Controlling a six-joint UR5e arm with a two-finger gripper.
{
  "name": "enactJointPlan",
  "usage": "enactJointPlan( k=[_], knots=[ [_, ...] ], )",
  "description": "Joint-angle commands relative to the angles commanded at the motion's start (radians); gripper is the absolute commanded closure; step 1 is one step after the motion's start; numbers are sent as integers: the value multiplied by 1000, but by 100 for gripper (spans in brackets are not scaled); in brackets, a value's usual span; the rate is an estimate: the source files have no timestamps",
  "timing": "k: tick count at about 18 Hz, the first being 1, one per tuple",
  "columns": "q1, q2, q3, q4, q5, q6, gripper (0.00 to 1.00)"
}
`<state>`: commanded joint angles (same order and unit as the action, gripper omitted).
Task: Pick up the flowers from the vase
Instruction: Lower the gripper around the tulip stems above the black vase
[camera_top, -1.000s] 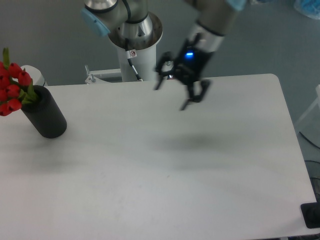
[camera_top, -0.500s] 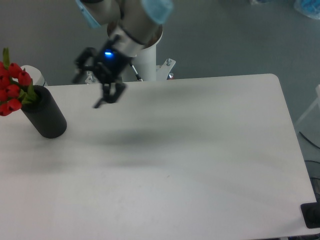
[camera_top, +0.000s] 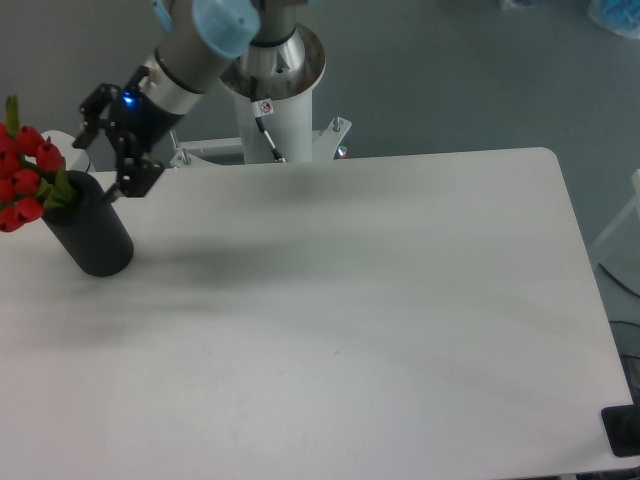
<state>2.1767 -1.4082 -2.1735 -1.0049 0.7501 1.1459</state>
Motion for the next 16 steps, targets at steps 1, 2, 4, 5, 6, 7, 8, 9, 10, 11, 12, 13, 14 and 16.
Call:
enactJointPlan(
  k=[1,2,4,5,6,7,8,9,10,11,12,13,14,16],
  knots=[
    [-6,2,-17,20,-3,0,0],
    [-11,0,-20,40,-12,-6,0],
    [-17,-11,-19,61,-14,-58,0],
    [-17,-15,-19,74,-14,-81,0],
    [-17,-18,-16,78,-14,-109,0],
    [-18,-17,-14,80,-14,-129,0],
    [-17,-17,-15,89,-14,-138,0],
    [-18,-18,-20,97,-14,-140,0],
    [-18,-21,-23,106,-14,-140,0],
    [-21,-29,-25,112,-14,-140,0],
    [-32,-35,-23,118,-14,-141,0],
    [-41,-41,-23,127,-14,-141,0],
    [-46,-51,-23,137,-14,-143,0],
    [-58,-57,-20,143,-14,-144,0]
  ],
)
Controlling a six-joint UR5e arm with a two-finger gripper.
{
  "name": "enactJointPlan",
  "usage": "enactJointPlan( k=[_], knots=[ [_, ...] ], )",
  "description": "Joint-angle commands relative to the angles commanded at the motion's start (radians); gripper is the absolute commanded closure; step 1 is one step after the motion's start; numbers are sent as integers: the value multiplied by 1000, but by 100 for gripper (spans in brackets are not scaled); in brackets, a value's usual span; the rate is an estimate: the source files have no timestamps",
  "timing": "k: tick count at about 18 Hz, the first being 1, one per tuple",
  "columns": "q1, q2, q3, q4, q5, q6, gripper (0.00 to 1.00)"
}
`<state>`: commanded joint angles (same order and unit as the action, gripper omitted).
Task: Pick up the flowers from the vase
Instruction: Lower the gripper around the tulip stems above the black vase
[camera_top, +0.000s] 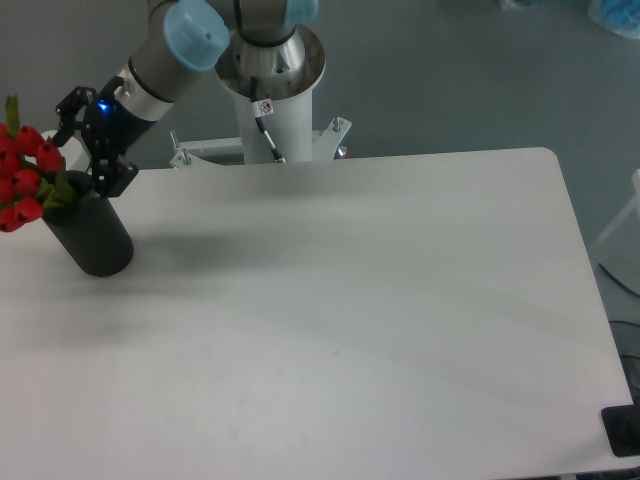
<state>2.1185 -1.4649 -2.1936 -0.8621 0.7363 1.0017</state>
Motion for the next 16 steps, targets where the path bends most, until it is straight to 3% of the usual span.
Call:
enactJointPlan(
  k=[12,16],
  knots=[
    [-46,-34,17,29,0,-52,1],
    [-58,-35,23,29,0,-75,19]
  ],
)
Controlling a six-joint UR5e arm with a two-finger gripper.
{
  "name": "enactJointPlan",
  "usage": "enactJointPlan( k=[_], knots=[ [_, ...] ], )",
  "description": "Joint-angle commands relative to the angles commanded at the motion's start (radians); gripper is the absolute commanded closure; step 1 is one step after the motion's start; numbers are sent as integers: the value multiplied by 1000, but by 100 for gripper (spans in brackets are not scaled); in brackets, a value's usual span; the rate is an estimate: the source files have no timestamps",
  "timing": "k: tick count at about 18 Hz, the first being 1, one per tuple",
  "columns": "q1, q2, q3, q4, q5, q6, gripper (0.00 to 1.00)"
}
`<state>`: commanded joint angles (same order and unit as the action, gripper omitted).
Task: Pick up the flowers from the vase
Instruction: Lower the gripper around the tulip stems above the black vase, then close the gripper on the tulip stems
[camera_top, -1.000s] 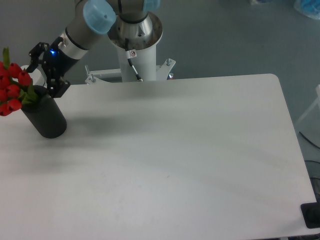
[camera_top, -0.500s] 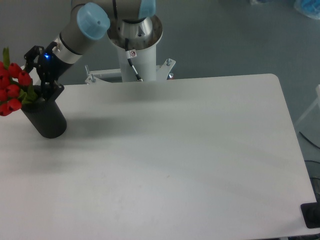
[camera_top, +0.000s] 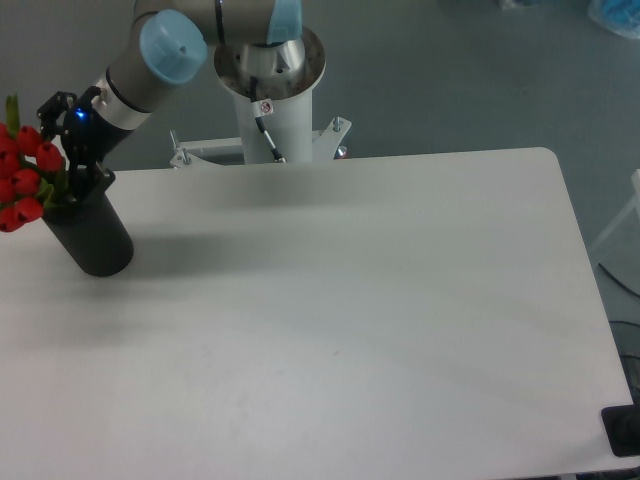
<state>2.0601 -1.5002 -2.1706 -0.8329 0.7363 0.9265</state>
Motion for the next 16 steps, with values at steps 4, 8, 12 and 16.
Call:
enactJointPlan(
  k=[4,8,12,16],
  knots=[
    [0,-5,2,2,3,0,39],
    [2,-15,3,0,11,2,51],
    [2,-32,21,0,11,0,62],
    [2,-32,32,0,12,5,69]
  ],
)
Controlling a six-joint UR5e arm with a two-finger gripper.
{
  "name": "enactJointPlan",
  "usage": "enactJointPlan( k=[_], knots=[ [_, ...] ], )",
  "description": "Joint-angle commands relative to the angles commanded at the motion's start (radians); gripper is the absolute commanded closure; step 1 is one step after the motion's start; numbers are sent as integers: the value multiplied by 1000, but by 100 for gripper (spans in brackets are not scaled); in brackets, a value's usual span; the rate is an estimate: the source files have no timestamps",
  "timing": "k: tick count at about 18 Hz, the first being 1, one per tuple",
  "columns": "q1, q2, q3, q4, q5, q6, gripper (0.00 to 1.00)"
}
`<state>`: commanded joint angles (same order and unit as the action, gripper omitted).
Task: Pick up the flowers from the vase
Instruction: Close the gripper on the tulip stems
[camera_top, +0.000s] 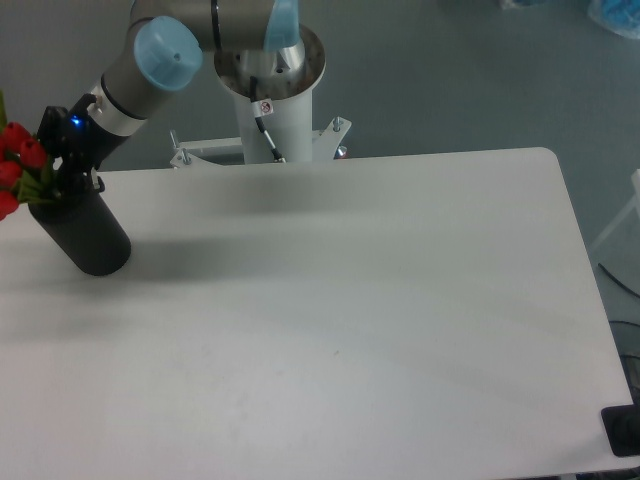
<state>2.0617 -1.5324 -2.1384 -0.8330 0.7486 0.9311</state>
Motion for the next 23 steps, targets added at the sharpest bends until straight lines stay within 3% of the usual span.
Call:
enactJointPlan(
  k=[12,23],
  knots=[
    [52,28,0,2,-6,9,71],
    [49,149,-28,-14,-28,-8,71]
  ],
)
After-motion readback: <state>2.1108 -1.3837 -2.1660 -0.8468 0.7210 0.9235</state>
